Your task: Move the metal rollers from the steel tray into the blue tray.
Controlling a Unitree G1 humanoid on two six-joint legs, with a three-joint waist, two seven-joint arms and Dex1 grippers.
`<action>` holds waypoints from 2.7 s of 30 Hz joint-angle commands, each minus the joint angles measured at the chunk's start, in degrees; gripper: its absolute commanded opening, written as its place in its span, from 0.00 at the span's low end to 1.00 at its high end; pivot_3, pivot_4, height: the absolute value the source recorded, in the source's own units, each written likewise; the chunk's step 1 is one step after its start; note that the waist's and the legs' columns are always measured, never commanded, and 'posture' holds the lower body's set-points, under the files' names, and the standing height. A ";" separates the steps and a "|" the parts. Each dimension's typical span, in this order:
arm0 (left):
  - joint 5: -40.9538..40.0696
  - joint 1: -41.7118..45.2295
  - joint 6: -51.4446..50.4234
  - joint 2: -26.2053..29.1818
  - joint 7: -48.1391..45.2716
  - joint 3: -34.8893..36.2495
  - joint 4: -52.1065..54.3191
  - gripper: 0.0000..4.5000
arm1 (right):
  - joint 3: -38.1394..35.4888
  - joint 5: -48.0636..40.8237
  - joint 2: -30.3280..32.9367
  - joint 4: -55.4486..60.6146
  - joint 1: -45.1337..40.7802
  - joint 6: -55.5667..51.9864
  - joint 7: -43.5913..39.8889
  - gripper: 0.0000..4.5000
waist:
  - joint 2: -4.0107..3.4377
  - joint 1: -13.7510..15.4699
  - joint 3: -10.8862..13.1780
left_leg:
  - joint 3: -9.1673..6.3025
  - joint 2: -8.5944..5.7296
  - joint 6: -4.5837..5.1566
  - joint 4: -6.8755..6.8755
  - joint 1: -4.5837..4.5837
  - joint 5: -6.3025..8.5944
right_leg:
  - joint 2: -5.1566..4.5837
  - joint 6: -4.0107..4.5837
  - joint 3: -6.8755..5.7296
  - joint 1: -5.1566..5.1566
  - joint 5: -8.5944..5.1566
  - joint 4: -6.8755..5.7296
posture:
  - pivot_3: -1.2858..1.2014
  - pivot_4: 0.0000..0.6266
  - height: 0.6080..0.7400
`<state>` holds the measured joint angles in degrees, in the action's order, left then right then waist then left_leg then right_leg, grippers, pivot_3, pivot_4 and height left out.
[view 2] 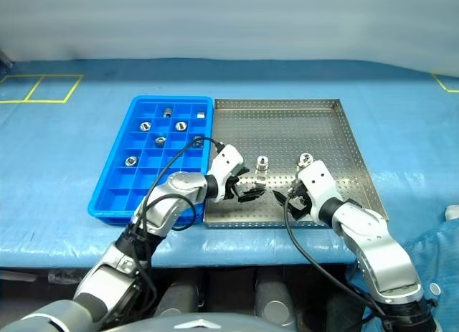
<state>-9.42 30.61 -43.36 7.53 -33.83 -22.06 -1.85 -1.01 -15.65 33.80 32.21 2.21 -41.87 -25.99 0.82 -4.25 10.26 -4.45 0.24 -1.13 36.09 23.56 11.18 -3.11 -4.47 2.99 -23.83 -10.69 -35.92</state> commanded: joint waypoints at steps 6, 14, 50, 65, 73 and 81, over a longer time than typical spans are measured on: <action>5.36 5.03 2.21 -4.06 2.83 -3.97 -9.31 0.93 | -3.98 0.27 -0.33 5.68 3.85 -0.40 2.59 1.00 | 0.00 -1.97 0.00 | 0.02 0.00 0.00 -0.01 0.00 0.00 | 0.01 0.00 0.02 -0.02 0.00 0.00 | 0.42 0.24 1.00; 5.85 4.31 2.73 -4.39 2.94 -2.54 -8.64 0.57 | -3.38 0.47 -0.36 4.92 3.36 -0.29 2.78 1.00 | 0.00 -3.45 0.00 | 0.01 0.01 0.00 -0.01 -0.01 0.00 | 0.01 0.00 0.02 -0.02 0.00 -0.01 | 0.43 0.24 1.00; 6.50 2.56 5.07 -1.76 1.51 -0.97 -9.82 0.47 | 1.92 4.75 -0.27 -0.03 -1.84 1.66 0.90 1.00 | -0.01 -1.64 -0.03 | 0.00 0.00 0.00 -0.02 -0.10 0.00 | 0.01 -0.01 0.02 0.07 0.00 -0.01 | 0.46 0.24 1.00; 7.23 2.23 4.61 -3.42 3.39 0.56 -12.67 0.93 | 2.06 5.11 -0.48 0.00 -1.59 1.50 0.96 1.00 | -0.01 -1.99 -0.03 | 0.01 0.01 0.00 -0.02 -0.08 0.00 | 0.02 -0.01 0.03 0.05 0.00 -0.02 | 0.45 0.24 1.00; 6.05 1.39 6.80 -4.90 3.95 2.13 -11.91 0.50 | 2.22 5.27 -0.64 0.02 -1.13 1.26 0.96 1.00 | -0.01 -1.95 -0.03 | 0.00 0.01 0.00 -0.03 -0.06 0.00 | 0.02 -0.01 0.03 0.03 0.00 -0.01 | 0.45 0.24 1.00; 3.92 0.40 6.63 -3.36 1.55 4.04 -6.27 0.35 | 3.05 5.07 -0.54 -0.92 -1.97 1.40 -0.14 1.00 | 0.00 -1.98 -0.02 | 0.00 0.01 0.00 -0.03 -0.05 0.00 | 0.02 -0.01 0.03 0.01 0.00 -0.01 | 0.46 0.24 1.00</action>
<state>-4.66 30.59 -37.10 4.16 -31.81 -19.50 -11.22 1.97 -10.61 33.25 30.41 0.95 -41.39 -25.94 0.81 -6.23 10.23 -4.45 0.25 -1.14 36.06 23.51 11.19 -3.09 -4.48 3.02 -23.83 -10.68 -35.93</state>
